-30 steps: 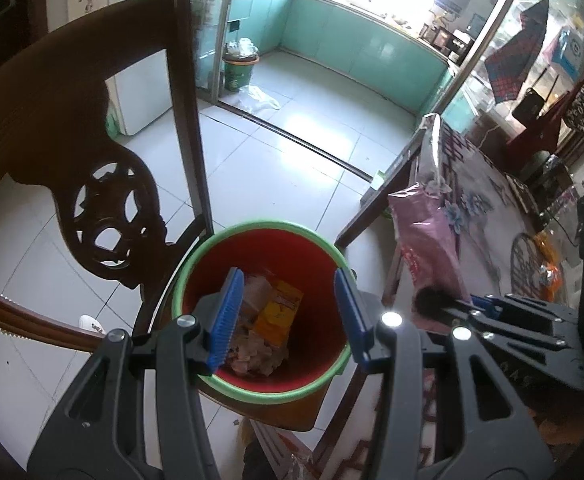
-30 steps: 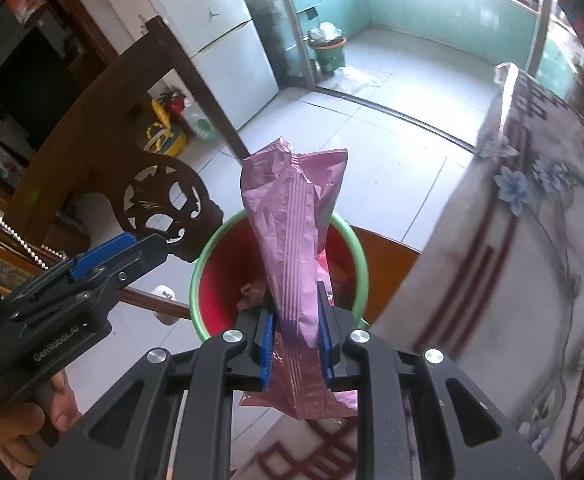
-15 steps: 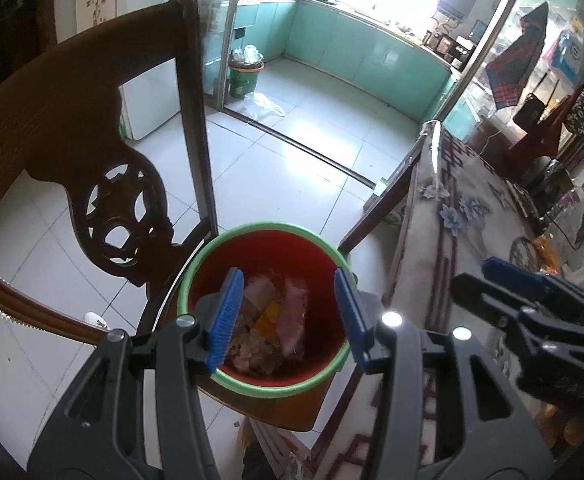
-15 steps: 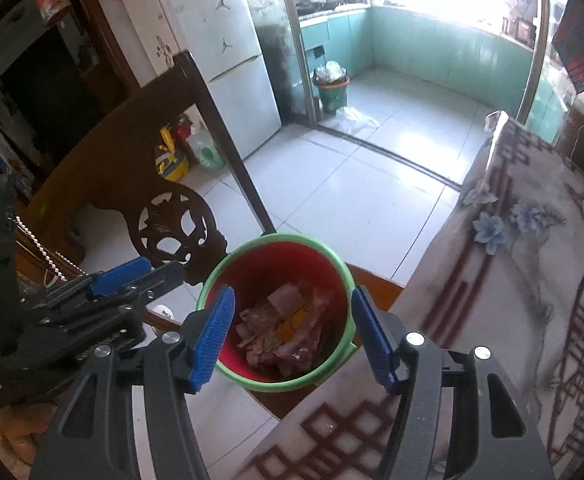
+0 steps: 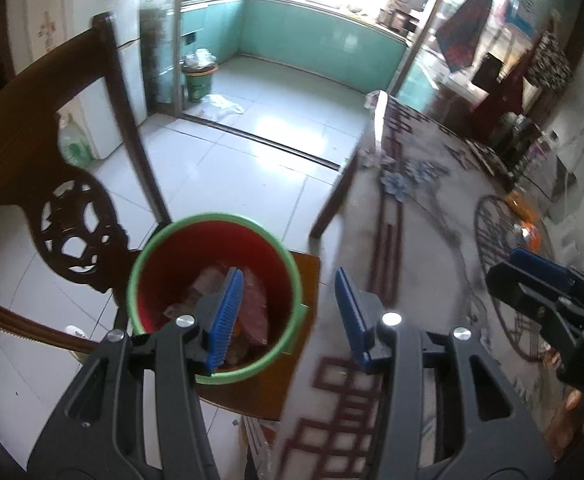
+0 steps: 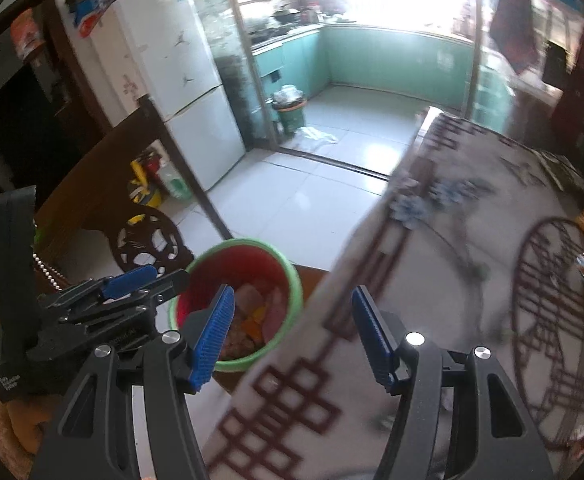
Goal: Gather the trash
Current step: 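Move both open tools back over the table toward remaining trash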
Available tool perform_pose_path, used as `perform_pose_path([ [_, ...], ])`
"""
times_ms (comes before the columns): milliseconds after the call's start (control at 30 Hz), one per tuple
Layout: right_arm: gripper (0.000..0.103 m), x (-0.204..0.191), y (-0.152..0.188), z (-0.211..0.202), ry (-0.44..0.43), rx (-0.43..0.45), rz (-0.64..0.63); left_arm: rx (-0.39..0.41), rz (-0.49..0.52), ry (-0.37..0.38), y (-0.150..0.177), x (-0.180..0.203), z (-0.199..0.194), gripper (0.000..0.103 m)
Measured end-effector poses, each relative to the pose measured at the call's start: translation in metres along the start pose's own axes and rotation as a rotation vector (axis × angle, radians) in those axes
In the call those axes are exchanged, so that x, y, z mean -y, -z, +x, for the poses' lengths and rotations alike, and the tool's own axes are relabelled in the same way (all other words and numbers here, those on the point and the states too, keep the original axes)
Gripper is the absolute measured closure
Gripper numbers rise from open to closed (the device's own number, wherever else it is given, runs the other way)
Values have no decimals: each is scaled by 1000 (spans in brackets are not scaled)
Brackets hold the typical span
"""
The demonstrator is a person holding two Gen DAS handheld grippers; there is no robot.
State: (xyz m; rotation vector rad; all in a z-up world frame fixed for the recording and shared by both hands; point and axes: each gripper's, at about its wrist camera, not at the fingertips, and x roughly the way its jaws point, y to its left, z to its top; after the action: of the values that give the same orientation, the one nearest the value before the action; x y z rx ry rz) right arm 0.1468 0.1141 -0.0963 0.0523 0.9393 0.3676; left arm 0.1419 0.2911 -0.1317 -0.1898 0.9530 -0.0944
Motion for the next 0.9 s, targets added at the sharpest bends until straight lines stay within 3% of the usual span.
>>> perform_pose_path([
  [467, 41, 164, 87, -66, 157, -35, 235, -40, 131, 56, 27, 124, 9, 57],
  [733, 41, 274, 134, -122, 238, -34, 327, -58, 203, 115, 53, 229, 14, 57],
  [900, 40, 342, 154, -152, 304, -17, 383, -101, 278, 194, 84, 307, 24, 57],
])
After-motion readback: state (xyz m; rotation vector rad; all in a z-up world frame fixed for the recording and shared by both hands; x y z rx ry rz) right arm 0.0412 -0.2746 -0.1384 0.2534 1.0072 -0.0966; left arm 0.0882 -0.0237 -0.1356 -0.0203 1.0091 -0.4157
